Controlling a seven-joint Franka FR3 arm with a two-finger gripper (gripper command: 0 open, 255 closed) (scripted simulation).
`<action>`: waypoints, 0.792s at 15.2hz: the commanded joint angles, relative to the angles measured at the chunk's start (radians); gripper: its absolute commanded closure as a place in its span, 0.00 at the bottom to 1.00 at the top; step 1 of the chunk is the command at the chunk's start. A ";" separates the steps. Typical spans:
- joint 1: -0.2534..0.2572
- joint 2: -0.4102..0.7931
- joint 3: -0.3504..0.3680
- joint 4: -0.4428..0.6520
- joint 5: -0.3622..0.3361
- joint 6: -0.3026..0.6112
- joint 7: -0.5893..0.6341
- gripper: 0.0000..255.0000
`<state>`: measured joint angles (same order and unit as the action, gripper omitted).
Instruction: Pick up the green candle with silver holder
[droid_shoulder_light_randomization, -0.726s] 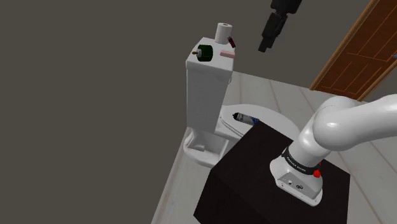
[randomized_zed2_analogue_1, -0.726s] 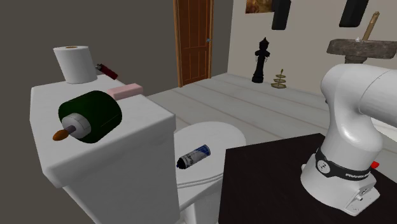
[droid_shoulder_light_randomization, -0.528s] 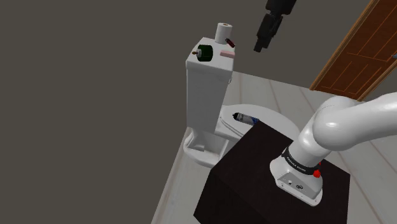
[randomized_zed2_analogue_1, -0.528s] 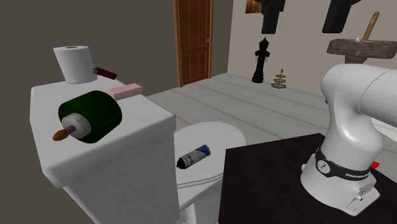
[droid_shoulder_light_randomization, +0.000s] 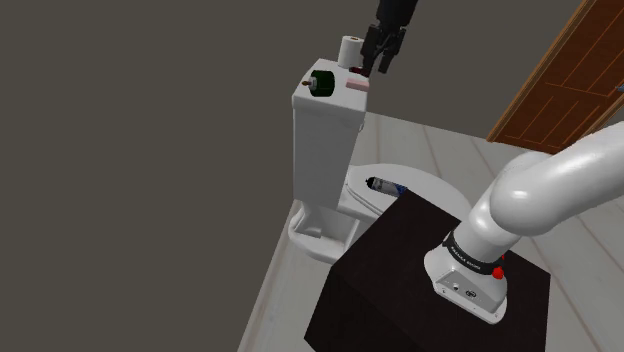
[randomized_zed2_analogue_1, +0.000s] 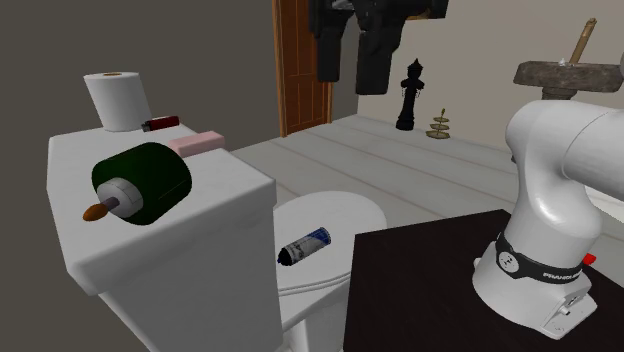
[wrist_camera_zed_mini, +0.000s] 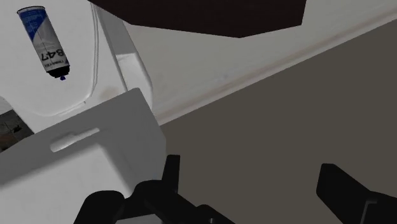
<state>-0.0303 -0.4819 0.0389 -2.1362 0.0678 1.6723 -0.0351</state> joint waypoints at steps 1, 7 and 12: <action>-0.010 0.079 -0.003 0.048 -0.005 0.031 0.012 0.00; -0.034 0.298 -0.015 0.205 -0.018 0.092 0.046 0.00; -0.051 0.486 -0.030 0.372 -0.025 0.112 0.073 0.00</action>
<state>-0.0763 -0.0378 0.0141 -1.7986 0.0445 1.7766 0.0358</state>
